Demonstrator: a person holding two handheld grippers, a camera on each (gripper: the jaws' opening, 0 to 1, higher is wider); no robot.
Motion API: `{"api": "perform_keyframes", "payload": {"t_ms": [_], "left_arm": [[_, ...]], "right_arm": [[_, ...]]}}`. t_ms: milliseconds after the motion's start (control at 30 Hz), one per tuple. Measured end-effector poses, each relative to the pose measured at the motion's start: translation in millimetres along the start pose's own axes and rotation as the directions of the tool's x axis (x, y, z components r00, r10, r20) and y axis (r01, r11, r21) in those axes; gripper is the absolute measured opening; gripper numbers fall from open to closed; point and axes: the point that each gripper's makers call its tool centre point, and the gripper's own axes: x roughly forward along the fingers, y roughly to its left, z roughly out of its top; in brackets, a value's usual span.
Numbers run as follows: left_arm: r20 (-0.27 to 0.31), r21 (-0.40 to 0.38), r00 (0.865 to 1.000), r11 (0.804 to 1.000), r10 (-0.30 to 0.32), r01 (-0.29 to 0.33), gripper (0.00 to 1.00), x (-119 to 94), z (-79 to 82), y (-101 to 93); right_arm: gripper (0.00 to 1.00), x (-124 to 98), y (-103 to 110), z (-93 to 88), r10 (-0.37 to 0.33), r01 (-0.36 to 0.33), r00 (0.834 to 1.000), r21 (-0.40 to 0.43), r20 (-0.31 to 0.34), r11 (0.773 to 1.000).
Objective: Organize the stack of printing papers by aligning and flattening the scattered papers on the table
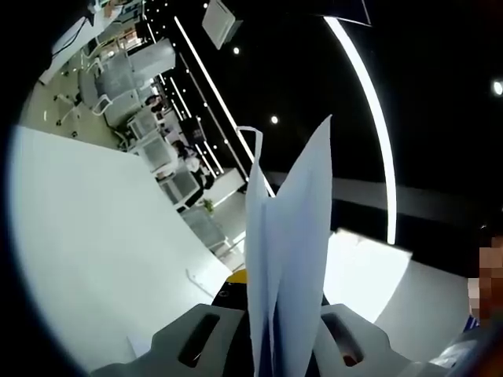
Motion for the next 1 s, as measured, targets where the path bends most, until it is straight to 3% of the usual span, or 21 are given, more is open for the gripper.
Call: {"api": "perform_keyframes", "payload": {"t_ms": [567, 1000], "left_arm": [[-0.003, 0.000, 1.000, 1.000, 0.004, -0.004, 0.06, -0.2, -0.7, 2.8], [-0.003, -0.002, 1.000, 1.000, 0.010, -0.010, 0.06, -0.5, -1.2, 5.4]], "right_arm": [[0.00, -1.9, 6.5, 0.8, 0.003, -0.003, 1.000, -0.009, -0.001, 1.000], [0.00, -6.5, 14.6, 13.0, 0.014, -0.013, 1.000, -0.036, 0.017, 0.999]]}}
